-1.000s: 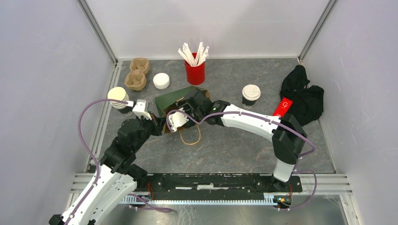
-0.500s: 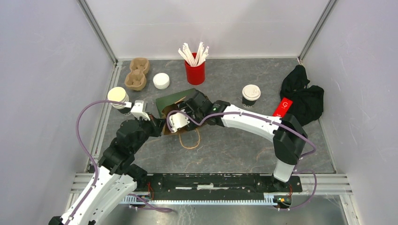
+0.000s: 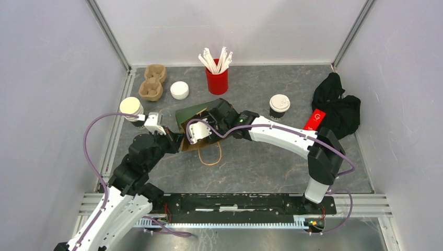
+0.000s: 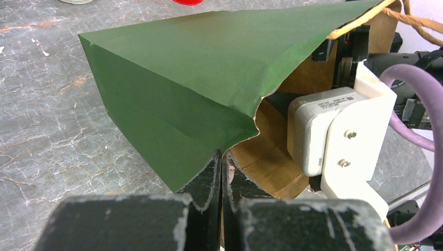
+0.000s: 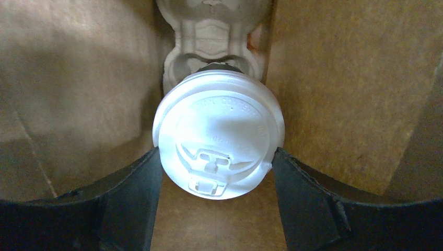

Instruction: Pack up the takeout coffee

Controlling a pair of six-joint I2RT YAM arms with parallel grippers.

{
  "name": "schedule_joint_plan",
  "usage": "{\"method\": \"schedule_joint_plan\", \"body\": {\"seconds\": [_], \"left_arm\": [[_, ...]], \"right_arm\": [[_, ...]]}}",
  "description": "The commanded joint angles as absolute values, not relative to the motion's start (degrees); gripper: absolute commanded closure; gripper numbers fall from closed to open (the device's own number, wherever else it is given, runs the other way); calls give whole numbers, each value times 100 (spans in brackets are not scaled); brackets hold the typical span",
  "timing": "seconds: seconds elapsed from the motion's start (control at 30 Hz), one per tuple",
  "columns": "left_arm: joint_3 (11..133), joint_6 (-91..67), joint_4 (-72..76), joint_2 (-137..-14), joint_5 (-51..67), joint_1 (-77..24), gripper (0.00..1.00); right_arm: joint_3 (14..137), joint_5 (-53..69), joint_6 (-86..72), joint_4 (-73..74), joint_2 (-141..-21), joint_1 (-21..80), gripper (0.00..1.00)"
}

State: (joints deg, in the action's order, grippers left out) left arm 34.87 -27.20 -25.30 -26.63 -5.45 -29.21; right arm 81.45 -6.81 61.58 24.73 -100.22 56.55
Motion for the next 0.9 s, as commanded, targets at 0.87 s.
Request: {"method": "schedule_joint_plan", "body": {"seconds": [0.87], "left_arm": [[3786,-2923,-2624,-2739,-517,-2893,98]], "right_arm": [[8182,-510,6042,2185,-10215,5476,63]]}}
